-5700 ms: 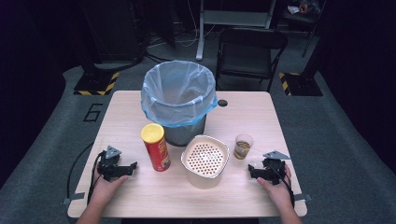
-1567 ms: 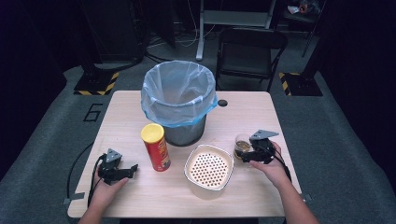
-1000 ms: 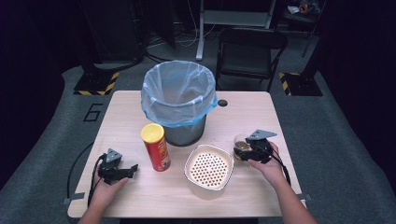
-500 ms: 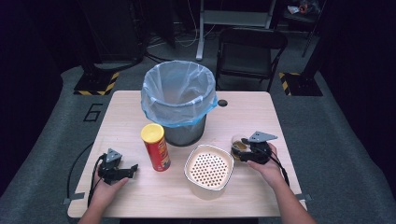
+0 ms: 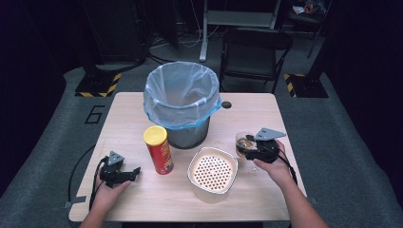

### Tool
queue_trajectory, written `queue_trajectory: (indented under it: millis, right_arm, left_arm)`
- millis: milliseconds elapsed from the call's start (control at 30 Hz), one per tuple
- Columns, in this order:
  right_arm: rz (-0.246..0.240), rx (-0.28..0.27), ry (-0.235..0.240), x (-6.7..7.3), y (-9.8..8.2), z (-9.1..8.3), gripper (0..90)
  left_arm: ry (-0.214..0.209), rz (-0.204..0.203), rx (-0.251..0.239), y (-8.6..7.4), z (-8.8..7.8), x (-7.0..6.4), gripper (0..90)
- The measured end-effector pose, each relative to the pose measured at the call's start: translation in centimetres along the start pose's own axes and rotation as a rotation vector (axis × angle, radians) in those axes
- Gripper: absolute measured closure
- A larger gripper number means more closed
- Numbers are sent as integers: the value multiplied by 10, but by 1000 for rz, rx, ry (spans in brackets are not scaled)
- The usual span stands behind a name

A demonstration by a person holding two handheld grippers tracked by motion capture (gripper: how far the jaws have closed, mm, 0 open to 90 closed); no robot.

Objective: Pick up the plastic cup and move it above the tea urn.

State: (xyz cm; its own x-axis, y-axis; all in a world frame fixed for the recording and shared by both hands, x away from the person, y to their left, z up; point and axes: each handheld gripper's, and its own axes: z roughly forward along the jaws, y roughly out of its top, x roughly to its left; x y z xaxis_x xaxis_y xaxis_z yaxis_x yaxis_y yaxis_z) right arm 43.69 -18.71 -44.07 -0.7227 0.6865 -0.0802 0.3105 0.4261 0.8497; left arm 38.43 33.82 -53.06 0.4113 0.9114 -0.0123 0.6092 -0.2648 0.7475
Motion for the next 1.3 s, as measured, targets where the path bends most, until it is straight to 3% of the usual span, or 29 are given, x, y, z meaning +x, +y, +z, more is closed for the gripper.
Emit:
queue_trajectory:
  millis: [100, 233, 567, 700, 1000, 1033, 1100, 1300]
  right_arm:
    - [-46, 0, 2, 1, 17, -8, 389]
    - [-66, -19, -1, 2, 36, -16, 395]
    - [-103, -66, 48, 10, 70, -23, 398]
    - [-128, -82, 58, 16, 74, -21, 398]
    - [-234, -104, 19, 28, 69, -12, 399]
    - [-273, -113, 4, 31, 65, -10, 399]
    - [-306, -117, -8, 35, 62, -8, 400]
    - [-375, -124, -27, 44, 59, -6, 401]
  left_arm:
    - [0, 0, 0, 0, 0, 0, 158]
    - [0, 0, 0, 0, 0, 0, 158]
    - [0, 1, 1, 0, 0, 0, 158]
    - [-1, -1, 1, 0, 0, 0, 158]
    - [-2, -3, 4, 0, 0, 0, 158]
    - [-2, -3, 4, 0, 0, 0, 158]
    - [-2, -2, 5, 0, 0, 0, 158]
    - [-2, -2, 5, 0, 0, 0, 158]
